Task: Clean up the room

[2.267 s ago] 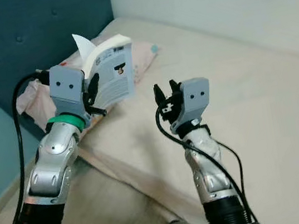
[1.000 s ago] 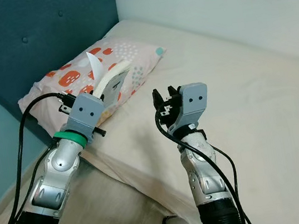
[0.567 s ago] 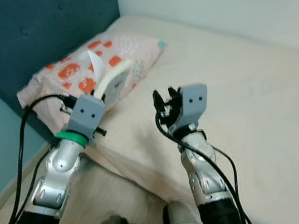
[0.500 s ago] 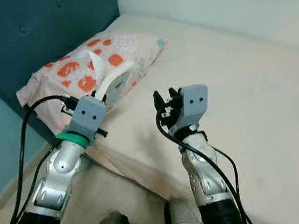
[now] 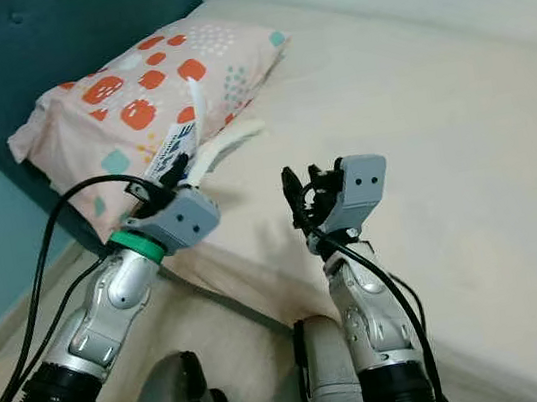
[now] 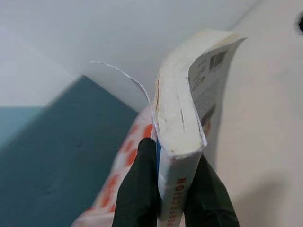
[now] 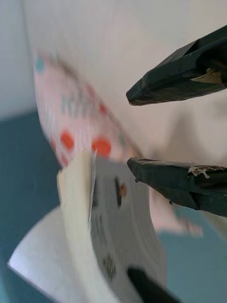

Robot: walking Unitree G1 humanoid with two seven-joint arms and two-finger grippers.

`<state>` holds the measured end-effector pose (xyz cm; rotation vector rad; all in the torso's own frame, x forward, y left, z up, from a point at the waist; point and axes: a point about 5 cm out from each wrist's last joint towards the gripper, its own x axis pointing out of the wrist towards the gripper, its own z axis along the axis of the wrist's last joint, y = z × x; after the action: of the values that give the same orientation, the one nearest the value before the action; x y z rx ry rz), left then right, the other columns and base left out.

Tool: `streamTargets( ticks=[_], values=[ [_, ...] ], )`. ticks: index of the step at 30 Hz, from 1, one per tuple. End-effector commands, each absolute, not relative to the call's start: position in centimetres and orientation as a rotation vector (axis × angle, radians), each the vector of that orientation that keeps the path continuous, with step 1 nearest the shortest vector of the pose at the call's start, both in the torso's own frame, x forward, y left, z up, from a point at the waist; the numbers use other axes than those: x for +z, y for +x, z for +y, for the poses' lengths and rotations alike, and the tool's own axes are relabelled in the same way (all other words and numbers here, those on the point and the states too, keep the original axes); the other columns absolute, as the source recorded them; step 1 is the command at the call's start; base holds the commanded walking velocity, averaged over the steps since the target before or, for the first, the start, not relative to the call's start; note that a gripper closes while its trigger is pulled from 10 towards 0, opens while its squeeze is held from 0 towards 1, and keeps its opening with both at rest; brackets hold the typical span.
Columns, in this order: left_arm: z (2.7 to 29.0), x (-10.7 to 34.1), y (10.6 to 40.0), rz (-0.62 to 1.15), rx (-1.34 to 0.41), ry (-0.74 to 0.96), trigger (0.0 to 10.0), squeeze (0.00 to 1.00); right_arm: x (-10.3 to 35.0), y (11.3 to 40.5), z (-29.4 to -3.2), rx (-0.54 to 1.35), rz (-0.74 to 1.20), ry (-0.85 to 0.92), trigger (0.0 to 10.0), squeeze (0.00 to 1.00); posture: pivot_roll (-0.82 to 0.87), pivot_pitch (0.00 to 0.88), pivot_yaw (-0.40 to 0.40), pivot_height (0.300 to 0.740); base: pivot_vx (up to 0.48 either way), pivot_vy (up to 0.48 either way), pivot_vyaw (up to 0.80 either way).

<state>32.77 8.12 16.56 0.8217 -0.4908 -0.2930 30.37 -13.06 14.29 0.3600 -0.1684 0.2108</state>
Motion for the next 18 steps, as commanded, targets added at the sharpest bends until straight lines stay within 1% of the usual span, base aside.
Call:
streamTargets(
  ticks=[1, 4, 12, 18],
  values=[
    [8.3, 16.1, 33.0, -0.512, -0.27, 0.879, 10.0, 0.0, 13.7, 30.2, -13.0, 0.22, -0.131, 0.39, 10.0, 0.0, -0.09, 0.08, 0.078, 0.6, 0.0, 0.0, 0.0],
    [8.3, 15.6, 33.3, -0.514, -0.269, 0.914, 10.0, 0.0, 13.5, 30.1, -13.0, 0.222, -0.116, 0.395, 10.0, 0.0, -0.09, 0.085, 0.079, 0.6, 0.0, 0.0, 0.0],
    [8.1, 15.7, 33.6, -0.517, -0.268, 0.896, 10.0, 0.0, 13.2, 29.7, -13.3, 0.204, -0.108, 0.381, 10.0, 0.0, -0.1, 0.092, 0.082, 0.6, 0.0, 0.0, 0.0],
    [8.0, 15.1, 33.8, -0.533, -0.261, 0.918, 10.0, 0.0, 13.4, 29.7, -13.2, 0.217, -0.106, 0.368, 10.0, 0.0, -0.1, 0.092, 0.079, 0.6, 0.0, 0.0, 0.0]
  ],
)
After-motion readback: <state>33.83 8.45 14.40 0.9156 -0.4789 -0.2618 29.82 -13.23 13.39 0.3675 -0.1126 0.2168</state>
